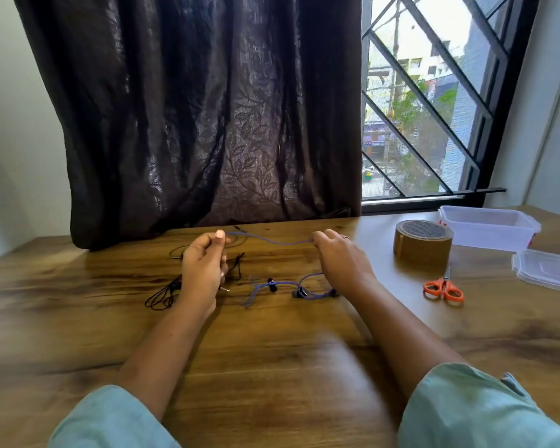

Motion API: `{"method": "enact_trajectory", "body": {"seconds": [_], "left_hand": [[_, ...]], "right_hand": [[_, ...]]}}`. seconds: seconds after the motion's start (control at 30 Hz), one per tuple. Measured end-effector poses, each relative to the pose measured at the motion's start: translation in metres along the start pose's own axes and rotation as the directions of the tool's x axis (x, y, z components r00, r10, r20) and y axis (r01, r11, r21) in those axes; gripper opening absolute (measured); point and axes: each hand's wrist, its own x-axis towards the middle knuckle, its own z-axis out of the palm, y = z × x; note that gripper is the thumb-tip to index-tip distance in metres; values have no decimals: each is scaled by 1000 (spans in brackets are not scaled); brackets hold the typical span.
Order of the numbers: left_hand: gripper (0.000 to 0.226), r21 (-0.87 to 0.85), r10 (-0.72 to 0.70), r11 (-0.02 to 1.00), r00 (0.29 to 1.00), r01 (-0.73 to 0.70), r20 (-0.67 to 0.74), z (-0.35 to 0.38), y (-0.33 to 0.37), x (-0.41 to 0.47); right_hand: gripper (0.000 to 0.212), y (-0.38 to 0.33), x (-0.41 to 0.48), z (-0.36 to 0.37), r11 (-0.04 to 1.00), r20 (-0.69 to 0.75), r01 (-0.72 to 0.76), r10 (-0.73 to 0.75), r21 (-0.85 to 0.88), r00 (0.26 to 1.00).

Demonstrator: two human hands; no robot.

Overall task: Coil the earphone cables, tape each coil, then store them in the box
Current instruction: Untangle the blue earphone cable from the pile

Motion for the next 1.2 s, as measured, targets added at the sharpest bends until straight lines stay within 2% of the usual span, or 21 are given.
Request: {"method": "enact_trajectory", "body": {"seconds": [0.1,0.17,0.23,0.33,0.4,0.47,0.53,0.57,0.6,0.67,0.7,0.73,0.8,0.87,0.93,1.07,1.13,1.2], "left_hand": [[21,-155,-89,982,989,107,117,7,5,-5],[20,-242,-91,959,972,145,219,17,11,-12],[27,-277,-56,952,963,131,264,28,14,-21],[51,-340,-11,936,973,92,232,35,10,-23],[60,-333,8,942,987,45,158,31,5,-17],[63,-244,54,969,992,-25,114,27,1,-11],[64,-39,137,990,983,-133,126,23,-1,-8],[65,106,203,969,965,-222,163,20,-3,-8],[65,268,274,904,934,-332,230,16,-5,-8],[64,563,311,654,857,-506,410,10,-8,-10],[61,643,305,527,830,-556,468,8,-9,-11],[55,678,313,442,810,-587,496,8,-8,-11],[33,701,388,331,768,-632,509,5,-3,-7],[12,741,473,223,735,-634,487,-5,3,0],[19,824,499,168,767,-542,403,-22,6,9],[28,921,453,161,856,-355,250,-40,2,13],[27,933,436,172,873,-318,217,-34,2,11],[28,917,443,200,866,-346,230,-23,5,7]], "right_hand": [[40,-15,-1,4,998,37,48,-50,38,998],[39,-27,-1,4,994,64,70,-76,83,995],[33,-38,-2,6,985,74,148,-154,85,985],[18,-48,-3,8,960,7,269,-270,79,963],[21,-49,-3,7,945,-40,319,-317,78,948],[21,-51,-3,5,929,-57,360,-356,87,933],[24,-51,-4,4,915,-75,396,-391,74,917],[25,-50,-3,3,915,-87,398,-393,59,916],[26,-48,-1,3,920,-107,390,-383,44,917],[26,-43,2,2,927,-185,374,-370,-14,910],[28,-40,3,2,929,-231,367,-368,-48,901],[31,-37,5,3,927,-272,365,-374,-85,887],[35,-29,8,2,933,-304,331,-358,-139,883],[35,-18,11,0,949,-335,263,-308,-174,890],[30,-5,12,-3,964,-378,192,-249,-182,891],[26,3,10,-1,979,-351,170,-200,-115,915],[22,-2,11,-1,984,-249,159,-174,-82,953],[29,-7,12,0,985,-165,167,-170,-32,971]]}}
